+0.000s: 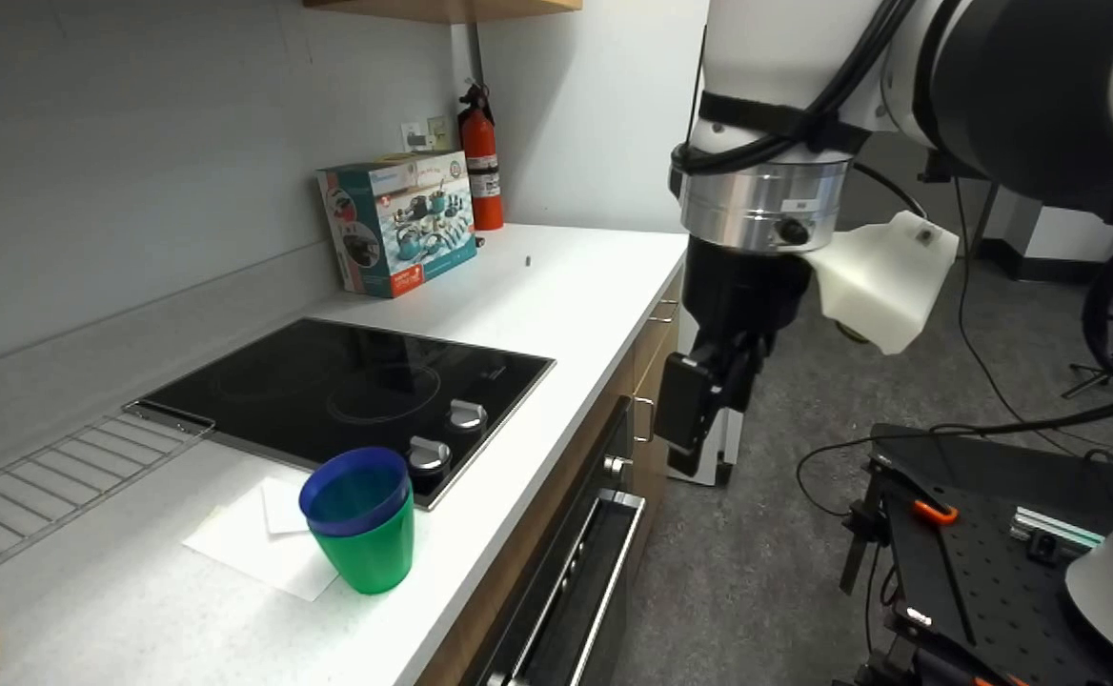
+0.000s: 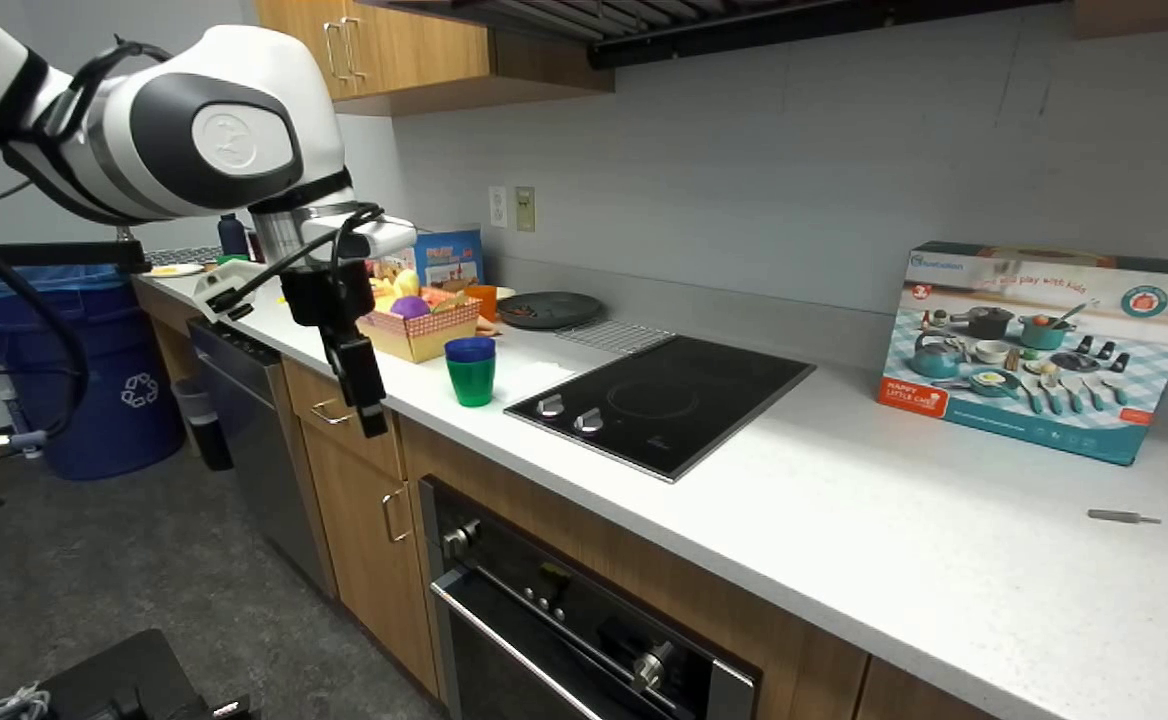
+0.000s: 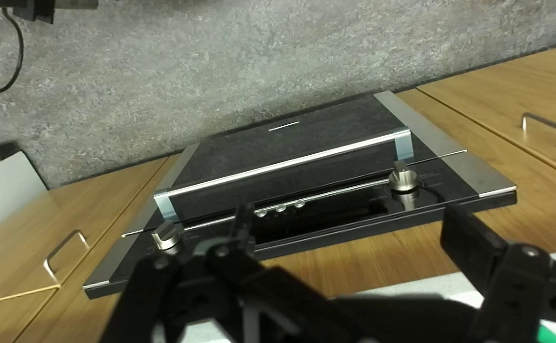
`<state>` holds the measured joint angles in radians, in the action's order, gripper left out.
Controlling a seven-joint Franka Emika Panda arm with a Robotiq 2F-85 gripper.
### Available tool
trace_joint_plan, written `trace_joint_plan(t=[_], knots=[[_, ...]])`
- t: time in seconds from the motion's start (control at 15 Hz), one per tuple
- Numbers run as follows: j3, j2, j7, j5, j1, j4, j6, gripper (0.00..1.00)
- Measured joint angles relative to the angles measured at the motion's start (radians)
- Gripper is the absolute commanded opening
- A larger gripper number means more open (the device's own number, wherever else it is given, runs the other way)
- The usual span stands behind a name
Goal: Move the cups to the right
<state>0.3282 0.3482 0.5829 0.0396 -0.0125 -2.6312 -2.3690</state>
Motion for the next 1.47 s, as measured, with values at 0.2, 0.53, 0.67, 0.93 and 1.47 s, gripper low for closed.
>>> trace_joint_plan(t=[0.2, 0.53, 0.67, 0.93, 1.47], knots=[[-0.004, -0.001, 0.003, -0.004, -0.003, 0.000, -0.006, 1.00], [-0.007, -0.049, 0.065, -0.046, -0.001, 0.075, -0.075, 1.00], [-0.012, -0.083, 0.100, -0.068, 0.002, 0.131, -0.099, 1.00], [-0.024, -0.184, 0.150, -0.111, 0.003, 0.246, -0.147, 1.00], [-0.069, -0.431, 0.081, -0.169, -0.064, 0.479, -0.120, 1.00]])
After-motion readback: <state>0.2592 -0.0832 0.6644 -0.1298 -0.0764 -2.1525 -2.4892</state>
